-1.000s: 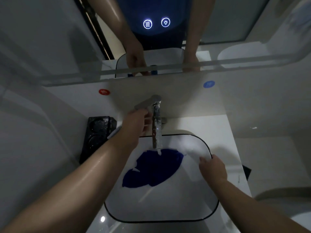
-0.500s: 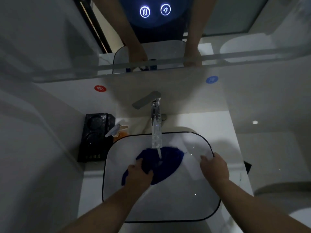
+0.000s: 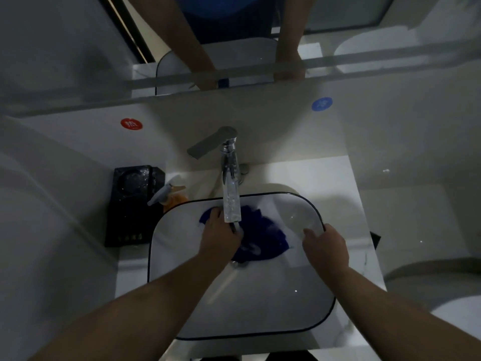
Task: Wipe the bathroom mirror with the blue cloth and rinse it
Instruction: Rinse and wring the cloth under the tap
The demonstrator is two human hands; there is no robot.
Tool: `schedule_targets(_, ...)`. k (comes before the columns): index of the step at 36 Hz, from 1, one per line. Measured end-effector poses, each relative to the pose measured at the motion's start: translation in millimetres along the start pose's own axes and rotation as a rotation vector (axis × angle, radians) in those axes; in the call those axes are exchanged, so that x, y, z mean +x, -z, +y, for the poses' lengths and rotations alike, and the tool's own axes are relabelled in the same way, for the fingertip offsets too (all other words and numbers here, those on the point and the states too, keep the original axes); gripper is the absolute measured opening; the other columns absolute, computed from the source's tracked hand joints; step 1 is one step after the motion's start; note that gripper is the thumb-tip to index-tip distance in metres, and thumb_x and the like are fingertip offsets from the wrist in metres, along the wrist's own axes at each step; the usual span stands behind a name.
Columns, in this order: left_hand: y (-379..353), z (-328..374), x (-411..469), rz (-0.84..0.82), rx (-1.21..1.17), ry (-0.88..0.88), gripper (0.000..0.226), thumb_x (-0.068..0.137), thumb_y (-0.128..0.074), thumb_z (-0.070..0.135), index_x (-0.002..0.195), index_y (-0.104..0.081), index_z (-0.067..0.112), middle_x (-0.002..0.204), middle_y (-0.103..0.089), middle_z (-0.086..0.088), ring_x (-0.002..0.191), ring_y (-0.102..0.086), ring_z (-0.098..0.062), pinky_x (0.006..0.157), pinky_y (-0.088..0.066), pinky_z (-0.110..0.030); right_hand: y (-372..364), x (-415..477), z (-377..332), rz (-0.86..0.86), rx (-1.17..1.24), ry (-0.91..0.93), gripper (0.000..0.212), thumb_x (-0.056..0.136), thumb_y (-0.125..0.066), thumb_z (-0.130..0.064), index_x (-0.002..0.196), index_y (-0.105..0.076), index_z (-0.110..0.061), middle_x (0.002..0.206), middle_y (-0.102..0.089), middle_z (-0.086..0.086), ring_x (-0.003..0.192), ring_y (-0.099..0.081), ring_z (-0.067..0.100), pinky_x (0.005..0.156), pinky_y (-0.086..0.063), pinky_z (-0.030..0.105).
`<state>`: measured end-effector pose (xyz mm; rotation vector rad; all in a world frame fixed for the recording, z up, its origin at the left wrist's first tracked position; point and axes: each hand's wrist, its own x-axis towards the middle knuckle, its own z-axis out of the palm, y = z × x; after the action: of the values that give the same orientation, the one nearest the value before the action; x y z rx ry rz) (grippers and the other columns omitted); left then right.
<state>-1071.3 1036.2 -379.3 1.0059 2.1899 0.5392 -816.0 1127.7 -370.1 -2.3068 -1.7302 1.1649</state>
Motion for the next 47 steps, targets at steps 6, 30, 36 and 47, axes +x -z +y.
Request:
schedule_targets(6, -29.9, -1.2, -5.5, -0.076, 0.381, 0.015, 0.109, 0.072, -0.041, 0.088, 0.157, -0.032, 0.021, 0.141, -0.047, -0.006, 0.119, -0.053, -0.03, 0.096, -0.052, -0.04, 2.2, -0.6, -2.0, -0.008, 0.001, 0.0, 0.029, 0.1, -0.065, -0.043, 0.105, -0.063, -0.015, 0.09, -0.065, 0.001, 0.085, -0.064, 0.027, 0.078, -0.053, 0.04)
schedule_targets(30, -34.2, -13.7, -62.2, 0.103, 0.524, 0.156, 0.088, 0.089, -0.058, 0.064, 0.161, -0.033, 0.018, 0.159, -0.041, -0.018, 0.125, -0.052, -0.047, 0.099, -0.051, -0.057, 3.1, -5.0, -6.7, 0.009, 0.039, -0.005, 0.034, 0.099, -0.068, -0.04, 0.112, -0.066, -0.008, 0.097, -0.065, 0.008, 0.098, -0.068, 0.04, 0.085, -0.056, 0.044)
schedule_targets(36, -29.3, 2.7, -37.1, -0.048, 0.564, 0.244, 0.11, 0.082, -0.064, 0.079, 0.159, -0.008, 0.025, 0.158, -0.027, -0.018, 0.134, -0.039, -0.047, 0.098, -0.054, -0.055, 4.3, -6.6, -7.4, 0.018, 0.024, 0.007, 0.031, 0.101, -0.068, -0.036, 0.113, -0.062, -0.009, 0.097, -0.065, 0.007, 0.086, -0.06, 0.031, 0.077, -0.049, 0.038)
schedule_targets(47, -7.7, -21.9, 2.1, -0.239, 0.515, 0.104, 0.066, 0.103, -0.058, 0.037, 0.154, -0.031, 0.005, 0.142, -0.047, -0.019, 0.113, -0.065, -0.034, 0.093, -0.054, -0.04, -19.7, -27.6, -19.9, 0.456, -0.047, 0.587, 0.032, 0.072, -0.059, -0.01, 0.099, -0.075, -0.016, 0.11, -0.07, 0.007, 0.107, -0.064, 0.037, 0.098, -0.048, 0.048)
